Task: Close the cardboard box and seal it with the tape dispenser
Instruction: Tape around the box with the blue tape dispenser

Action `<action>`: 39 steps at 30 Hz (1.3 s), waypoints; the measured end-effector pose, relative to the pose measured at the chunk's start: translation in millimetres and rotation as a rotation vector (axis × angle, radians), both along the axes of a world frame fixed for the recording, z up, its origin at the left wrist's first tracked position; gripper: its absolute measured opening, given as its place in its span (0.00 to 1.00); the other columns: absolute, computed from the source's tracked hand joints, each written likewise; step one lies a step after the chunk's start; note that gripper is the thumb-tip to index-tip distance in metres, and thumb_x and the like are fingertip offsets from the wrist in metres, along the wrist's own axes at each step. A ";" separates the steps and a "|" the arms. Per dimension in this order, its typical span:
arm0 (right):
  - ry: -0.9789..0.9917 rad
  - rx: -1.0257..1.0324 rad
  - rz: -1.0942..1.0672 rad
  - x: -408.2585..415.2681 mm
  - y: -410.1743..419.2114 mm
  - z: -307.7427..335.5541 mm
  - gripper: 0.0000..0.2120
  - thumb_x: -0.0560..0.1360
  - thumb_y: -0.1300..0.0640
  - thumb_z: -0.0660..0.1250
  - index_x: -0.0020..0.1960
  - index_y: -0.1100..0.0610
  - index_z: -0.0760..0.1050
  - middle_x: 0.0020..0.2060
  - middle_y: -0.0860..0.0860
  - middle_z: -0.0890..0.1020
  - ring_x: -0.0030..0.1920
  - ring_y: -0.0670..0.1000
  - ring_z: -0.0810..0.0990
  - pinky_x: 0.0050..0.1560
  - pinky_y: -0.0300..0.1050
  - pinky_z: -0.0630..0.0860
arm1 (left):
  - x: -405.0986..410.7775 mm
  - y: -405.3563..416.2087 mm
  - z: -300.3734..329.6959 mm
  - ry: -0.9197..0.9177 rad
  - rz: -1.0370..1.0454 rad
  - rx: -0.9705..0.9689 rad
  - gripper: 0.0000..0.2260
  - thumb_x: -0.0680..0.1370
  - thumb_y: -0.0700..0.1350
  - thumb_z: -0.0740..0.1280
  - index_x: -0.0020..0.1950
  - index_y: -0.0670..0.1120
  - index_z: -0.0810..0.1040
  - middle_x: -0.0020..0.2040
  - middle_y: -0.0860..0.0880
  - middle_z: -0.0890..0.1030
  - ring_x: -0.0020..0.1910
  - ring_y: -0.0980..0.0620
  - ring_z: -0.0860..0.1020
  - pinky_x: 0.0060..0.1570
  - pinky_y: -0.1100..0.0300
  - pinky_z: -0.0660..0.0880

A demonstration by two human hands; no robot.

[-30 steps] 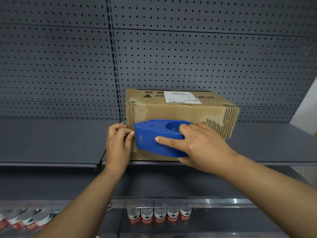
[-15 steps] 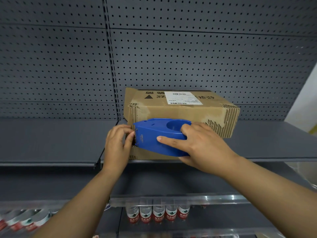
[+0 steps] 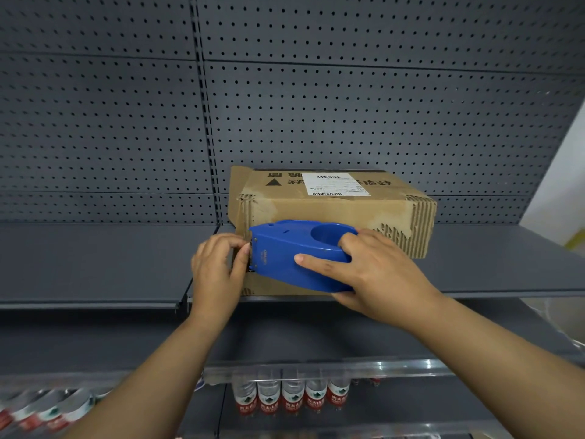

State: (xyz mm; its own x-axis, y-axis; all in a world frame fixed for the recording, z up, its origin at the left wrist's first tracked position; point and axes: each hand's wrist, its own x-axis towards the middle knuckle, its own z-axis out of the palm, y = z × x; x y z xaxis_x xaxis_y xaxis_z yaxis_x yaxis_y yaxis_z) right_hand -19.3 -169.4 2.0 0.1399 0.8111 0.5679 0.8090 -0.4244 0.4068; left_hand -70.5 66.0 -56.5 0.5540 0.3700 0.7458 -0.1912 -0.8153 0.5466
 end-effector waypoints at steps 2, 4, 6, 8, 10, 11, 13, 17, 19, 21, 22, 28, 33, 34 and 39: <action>0.004 0.009 -0.002 -2.4 -1.8 0.1 0.39 0.60 0.52 0.77 0.67 0.44 0.64 0.34 0.53 0.72 0.32 0.54 0.72 0.42 0.48 0.75 | -3.1 -1.9 0.9 -0.015 -0.001 0.013 0.15 0.74 0.53 0.57 0.45 0.44 0.77 0.47 0.55 0.75 0.49 0.54 0.71 0.50 0.56 0.64; 0.006 0.019 0.005 -4.7 -4.1 0.9 0.37 0.61 0.52 0.74 0.67 0.44 0.64 0.34 0.53 0.71 0.33 0.54 0.72 0.40 0.47 0.75 | -6.5 -3.7 3.0 -0.012 -0.025 -0.010 0.15 0.75 0.53 0.56 0.45 0.45 0.76 0.47 0.54 0.76 0.49 0.55 0.70 0.50 0.55 0.65; 0.014 0.032 0.016 -6.0 -6.8 2.3 0.37 0.61 0.53 0.75 0.67 0.44 0.64 0.35 0.53 0.71 0.33 0.54 0.72 0.39 0.46 0.74 | -9.2 -3.6 6.2 -0.012 -0.060 -0.036 0.14 0.75 0.54 0.55 0.44 0.47 0.75 0.46 0.55 0.75 0.48 0.56 0.70 0.50 0.55 0.66; 0.022 0.042 0.017 -7.0 -9.2 4.4 0.38 0.61 0.53 0.76 0.67 0.44 0.64 0.35 0.53 0.70 0.33 0.54 0.71 0.36 0.45 0.72 | -10.6 -3.0 11.7 0.006 -0.109 -0.069 0.14 0.76 0.55 0.55 0.44 0.48 0.75 0.45 0.55 0.76 0.48 0.56 0.71 0.49 0.58 0.67; 0.029 0.050 0.007 -7.7 -10.8 6.9 0.39 0.60 0.53 0.78 0.66 0.44 0.65 0.35 0.53 0.70 0.33 0.53 0.70 0.35 0.43 0.71 | -10.6 -3.7 19.1 0.051 -0.154 -0.146 0.10 0.76 0.54 0.59 0.43 0.50 0.74 0.44 0.55 0.76 0.48 0.55 0.72 0.48 0.61 0.68; 0.032 0.053 0.001 -8.0 -11.1 8.4 0.39 0.59 0.53 0.78 0.66 0.43 0.65 0.35 0.52 0.69 0.32 0.53 0.70 0.35 0.42 0.71 | -10.1 -4.5 23.2 0.074 -0.178 -0.206 0.06 0.77 0.50 0.62 0.42 0.51 0.74 0.44 0.55 0.77 0.47 0.55 0.74 0.48 0.61 0.69; 0.042 0.057 0.000 -8.5 -10.4 11.9 0.39 0.60 0.53 0.78 0.66 0.43 0.65 0.35 0.52 0.69 0.32 0.52 0.69 0.35 0.42 0.70 | -10.1 -5.6 32.9 0.098 -0.210 -0.309 0.07 0.77 0.42 0.64 0.40 0.53 0.73 0.43 0.54 0.78 0.46 0.57 0.75 0.48 0.62 0.70; 0.056 0.052 0.010 -7.9 -6.3 19.2 0.39 0.60 0.54 0.78 0.66 0.42 0.64 0.35 0.53 0.68 0.33 0.54 0.70 0.34 0.45 0.72 | -12.3 0.8 51.9 0.116 -0.231 -0.345 0.09 0.76 0.40 0.65 0.37 0.50 0.73 0.39 0.55 0.78 0.40 0.59 0.74 0.45 0.62 0.71; 0.067 0.061 0.017 -7.8 -4.6 21.2 0.38 0.61 0.54 0.77 0.66 0.42 0.64 0.35 0.50 0.64 0.33 0.53 0.67 0.35 0.44 0.70 | -14.3 2.9 58.8 0.129 -0.241 -0.331 0.09 0.76 0.40 0.66 0.37 0.49 0.73 0.37 0.54 0.78 0.37 0.58 0.74 0.41 0.64 0.70; 0.088 0.069 0.024 -9.1 -5.0 22.3 0.37 0.62 0.55 0.75 0.67 0.42 0.64 0.37 0.49 0.61 0.34 0.51 0.63 0.36 0.43 0.68 | -18.6 2.2 63.8 0.155 -0.248 -0.319 0.09 0.77 0.41 0.66 0.37 0.48 0.73 0.37 0.53 0.78 0.37 0.59 0.74 0.40 0.66 0.71; 0.098 0.068 0.025 -10.6 -6.4 22.4 0.37 0.62 0.55 0.74 0.67 0.41 0.63 0.37 0.49 0.61 0.35 0.51 0.63 0.36 0.43 0.69 | -21.1 2.3 65.2 0.171 -0.248 -0.307 0.08 0.77 0.42 0.66 0.37 0.47 0.73 0.37 0.52 0.78 0.37 0.58 0.74 0.41 0.66 0.71; 0.112 0.082 0.027 -26.9 -23.8 19.7 0.37 0.63 0.55 0.75 0.67 0.40 0.63 0.35 0.51 0.66 0.32 0.54 0.69 0.32 0.46 0.74 | -39.9 -5.1 69.4 0.216 -0.270 -0.302 0.08 0.77 0.44 0.66 0.38 0.47 0.74 0.38 0.50 0.78 0.39 0.55 0.74 0.44 0.63 0.72; 0.112 0.113 0.041 -37.7 -38.6 19.2 0.38 0.61 0.56 0.76 0.66 0.41 0.64 0.36 0.49 0.64 0.32 0.52 0.66 0.34 0.40 0.63 | -52.7 -20.6 73.2 0.205 -0.278 -0.326 0.08 0.77 0.44 0.66 0.38 0.47 0.74 0.38 0.50 0.79 0.39 0.55 0.76 0.47 0.61 0.73; 0.110 0.118 0.043 -39.6 -42.3 18.3 0.38 0.61 0.56 0.76 0.66 0.41 0.64 0.36 0.49 0.63 0.32 0.51 0.65 0.34 0.40 0.62 | -54.2 -22.7 72.3 0.211 -0.279 -0.338 0.08 0.76 0.44 0.67 0.38 0.47 0.74 0.39 0.49 0.80 0.41 0.53 0.77 0.49 0.59 0.73; 0.149 0.122 0.055 -47.7 -67.1 14.4 0.39 0.59 0.58 0.77 0.65 0.41 0.65 0.36 0.48 0.63 0.33 0.49 0.63 0.34 0.40 0.62 | -68.2 -42.2 69.8 0.229 -0.247 -0.371 0.08 0.76 0.46 0.67 0.38 0.47 0.74 0.40 0.46 0.79 0.42 0.50 0.75 0.51 0.52 0.73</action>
State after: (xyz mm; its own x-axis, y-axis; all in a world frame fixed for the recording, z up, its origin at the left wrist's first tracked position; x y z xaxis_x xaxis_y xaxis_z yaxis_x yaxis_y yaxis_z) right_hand -67.0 -236.5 16.5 0.1870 0.7464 0.6387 0.8798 -0.4165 0.2292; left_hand -138.8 23.9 13.2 0.7924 0.4246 0.4380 -0.1954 -0.5035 0.8416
